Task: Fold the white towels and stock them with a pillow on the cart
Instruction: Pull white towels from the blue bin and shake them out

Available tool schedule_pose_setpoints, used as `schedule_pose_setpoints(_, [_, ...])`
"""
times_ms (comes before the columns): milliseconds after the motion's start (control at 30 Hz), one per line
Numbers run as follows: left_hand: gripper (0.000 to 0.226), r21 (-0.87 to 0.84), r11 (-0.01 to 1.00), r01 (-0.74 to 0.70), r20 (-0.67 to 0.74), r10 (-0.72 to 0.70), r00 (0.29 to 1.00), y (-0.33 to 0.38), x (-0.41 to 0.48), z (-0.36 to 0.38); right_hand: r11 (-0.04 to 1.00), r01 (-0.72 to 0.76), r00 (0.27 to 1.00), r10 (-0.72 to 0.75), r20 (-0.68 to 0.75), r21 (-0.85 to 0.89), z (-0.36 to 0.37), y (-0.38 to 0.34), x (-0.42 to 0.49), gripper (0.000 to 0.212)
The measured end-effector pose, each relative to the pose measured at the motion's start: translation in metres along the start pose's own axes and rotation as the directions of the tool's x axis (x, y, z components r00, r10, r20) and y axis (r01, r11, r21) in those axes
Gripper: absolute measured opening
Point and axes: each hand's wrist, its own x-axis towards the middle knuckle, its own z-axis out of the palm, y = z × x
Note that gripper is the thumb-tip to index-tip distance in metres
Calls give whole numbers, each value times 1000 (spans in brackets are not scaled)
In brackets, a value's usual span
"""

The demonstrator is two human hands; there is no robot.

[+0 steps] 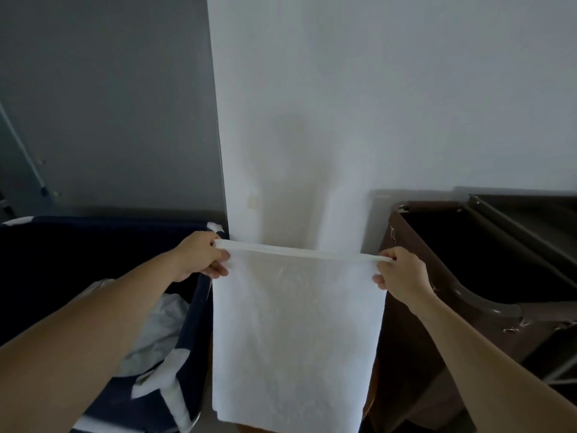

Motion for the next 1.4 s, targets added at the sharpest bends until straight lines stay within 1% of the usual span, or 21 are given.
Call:
schedule_pose_setpoints(67, [8, -37, 998, -48, -100, 44, 994, 14, 14, -1, 994, 44, 998, -39, -50, 95, -3, -12, 16, 18])
schedule_pose_setpoints(133, [13, -69, 992, -109, -193, 94, 977, 34, 27, -7, 979, 119, 988, -101, -115, 164, -14, -33, 33, 14])
schedule_pose_setpoints(200, [18, -87, 980, -177, -289, 146, 946, 58, 34, -20, 958, 220, 965, -185, -188, 186, -28, -57, 48, 12])
schedule_pose_setpoints(300, [17, -87, 956, -279, -388, 225, 894, 94, 39, -41, 924, 339, 909, -274, -313, 176, -50, -87, 69, 20])
schedule_pose_setpoints(367, [17, -93, 937, -337, -421, 270, 866, 114, 37, -53, 903, 387, 874, -295, -386, 187, -63, -102, 77, 21])
schedule_pose_setpoints(433, [21, -94, 922, -376, -444, 299, 845, 128, 32, -62, 888, 405, 858, -286, -426, 219, -73, -113, 79, 22])
schedule_pose_setpoints(567, [25, -86, 904, -418, -456, 338, 823, 134, 15, -73, 874, 432, 837, -297, -459, 221, -85, -122, 63, 24])
schedule_pose_setpoints(667, [23, -100, 904, -415, -437, 335, 835, 122, -4, -71, 874, 424, 846, -289, -448, 237, -83, -117, 40, 24])
schedule_pose_setpoints(767, [20, -100, 925, -366, -347, 312, 884, 95, -33, -61, 902, 371, 874, -259, -412, 220, -72, -96, 8, 22])
schedule_pose_setpoints(867, [17, -44, 966, -255, -187, 243, 952, 51, -62, -50, 943, 294, 916, -231, -327, 158, -55, -64, -35, 16])
schedule_pose_setpoints(967, [17, 58, 988, -141, -22, 142, 990, -5, -85, -34, 974, 215, 962, -198, -191, 72, -30, -21, -80, 14])
schedule_pose_setpoints(1067, [15, 184, 982, -50, 129, 26, 991, -66, -100, -7, 994, 104, 995, -104, 2, -26, 4, 28, -115, 13])
schedule_pose_setpoints(1133, [14, 231, 973, 12, 193, -58, 980, -106, -104, 15, 997, 24, 991, -14, 136, -74, 26, 57, -133, 15])
schedule_pose_setpoints(1200, [14, 277, 959, 61, 233, -128, 964, -139, -107, 36, 993, -37, 966, 64, 252, -109, 44, 80, -146, 16])
schedule_pose_setpoints(1300, [15, 327, 935, 138, 272, -233, 934, -175, -108, 57, 981, -112, 927, 159, 338, -156, 62, 103, -154, 13])
schedule_pose_setpoints(1400, [21, 349, 921, 172, 302, -285, 910, -196, -104, 65, 962, -171, 881, 246, 405, -212, 74, 117, -148, 11])
